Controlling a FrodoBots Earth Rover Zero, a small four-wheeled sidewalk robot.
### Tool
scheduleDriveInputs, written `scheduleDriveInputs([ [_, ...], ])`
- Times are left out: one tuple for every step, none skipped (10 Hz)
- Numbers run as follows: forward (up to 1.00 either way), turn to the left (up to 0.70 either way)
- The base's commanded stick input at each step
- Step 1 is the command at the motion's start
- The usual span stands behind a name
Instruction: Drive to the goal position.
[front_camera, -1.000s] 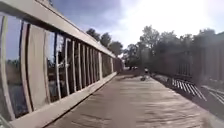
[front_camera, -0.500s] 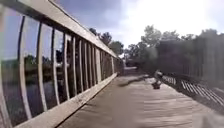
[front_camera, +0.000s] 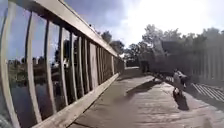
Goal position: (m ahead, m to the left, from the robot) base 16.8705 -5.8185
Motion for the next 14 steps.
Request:
scheduleDriveInputs([
  [0.85, -0.06],
  [0.85, -0.19],
  [0.85, -0.12],
  [0.85, -0.04],
  [0.85, 0.0],
  [0.85, -0.22],
  [0.85, -0.34],
  [0.84, -0.34],
  [0.82, -0.33],
  [0.82, -0.29],
  [0.82, -0.16],
  [0.82, -0.04],
  [0.85, 0.0],
  [0.85, 0.0],
])
